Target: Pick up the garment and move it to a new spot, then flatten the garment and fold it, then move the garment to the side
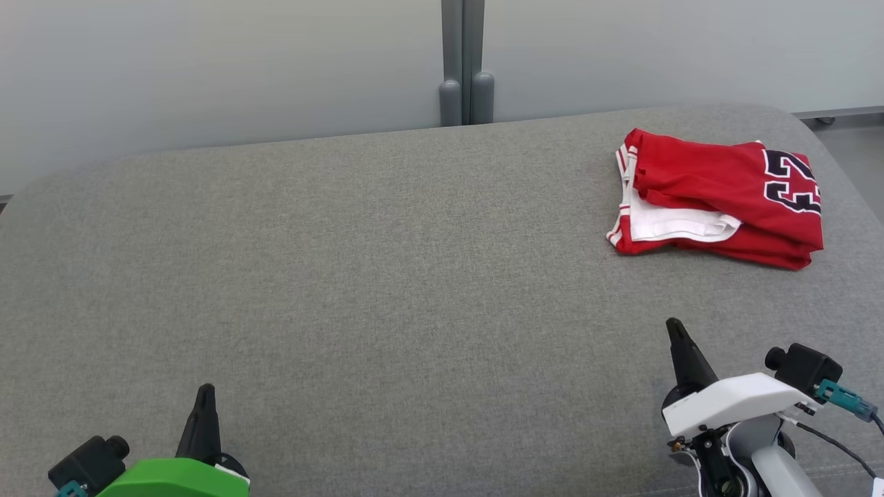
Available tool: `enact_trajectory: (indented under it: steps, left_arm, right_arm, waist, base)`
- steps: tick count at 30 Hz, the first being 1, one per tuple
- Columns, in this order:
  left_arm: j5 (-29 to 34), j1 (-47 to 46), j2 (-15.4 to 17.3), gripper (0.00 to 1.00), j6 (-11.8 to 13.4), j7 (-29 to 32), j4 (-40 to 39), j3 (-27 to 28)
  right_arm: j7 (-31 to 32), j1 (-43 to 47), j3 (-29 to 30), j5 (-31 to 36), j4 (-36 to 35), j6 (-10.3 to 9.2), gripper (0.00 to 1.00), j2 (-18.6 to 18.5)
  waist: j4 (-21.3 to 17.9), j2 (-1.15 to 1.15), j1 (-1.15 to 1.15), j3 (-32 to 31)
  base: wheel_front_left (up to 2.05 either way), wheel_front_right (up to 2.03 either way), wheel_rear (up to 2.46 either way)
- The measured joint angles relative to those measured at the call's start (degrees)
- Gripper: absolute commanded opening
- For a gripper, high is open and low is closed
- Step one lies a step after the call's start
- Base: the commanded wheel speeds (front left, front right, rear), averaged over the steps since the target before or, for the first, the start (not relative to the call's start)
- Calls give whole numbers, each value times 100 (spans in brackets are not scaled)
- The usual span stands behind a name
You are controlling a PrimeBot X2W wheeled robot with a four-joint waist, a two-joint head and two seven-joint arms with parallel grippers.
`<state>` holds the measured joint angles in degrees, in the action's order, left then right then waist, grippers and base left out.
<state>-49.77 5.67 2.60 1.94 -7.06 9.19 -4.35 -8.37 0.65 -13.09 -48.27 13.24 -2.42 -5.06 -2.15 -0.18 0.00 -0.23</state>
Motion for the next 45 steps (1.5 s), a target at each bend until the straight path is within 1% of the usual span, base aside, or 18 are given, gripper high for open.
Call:
enact_trajectory:
  steps: [13, 16, 20, 23, 27, 34, 45]
  left_arm:
    - [-958, -132, 14, 0, -189, 256, 144, 107]
    - [-1135, -144, 16, 0, -236, 304, 162, 142]
    - [-1472, -267, 22, 0, -278, 381, 202, 218]
    - [-1703, -320, 23, 0, -303, 410, 250, 233]
    - [-1931, -334, 29, 0, -355, 509, 297, 256]
    - [-2348, -360, 32, 0, -446, 604, 335, 309]
    - [-3086, -556, 38, 0, -604, 788, 436, 428]
  right_arm:
    - [240, -18, 343, -1021, 8, 190, 0, -8]
    - [294, -21, 400, -1241, 12, 200, 0, -15]
    - [365, -43, 533, -1601, 19, 292, 0, -19]
    - [416, -68, 588, -1833, 24, 312, 0, -21]
    - [487, -112, 701, -2114, 37, 390, 0, -22]
    - [580, -138, 838, -2553, 51, 450, 0, -24]
    - [750, -188, 1103, -3334, 92, 604, 0, -26]
  waist:
    - [47, 0, 0, 10]
    - [56, 0, 0, 12]
    - [73, 0, 0, 15]
    - [83, 0, 0, 17]
    - [97, 0, 0, 19]
    - [116, 0, 0, 23]
    - [153, 0, 0, 30]
  base:
    - [0, 0, 0]
    - [0, 0, 0]
    - [0, 0, 0]
    - [0, 0, 0]
    - [0, 0, 0]
    - [0, 0, 0]
    - [0, 0, 0]
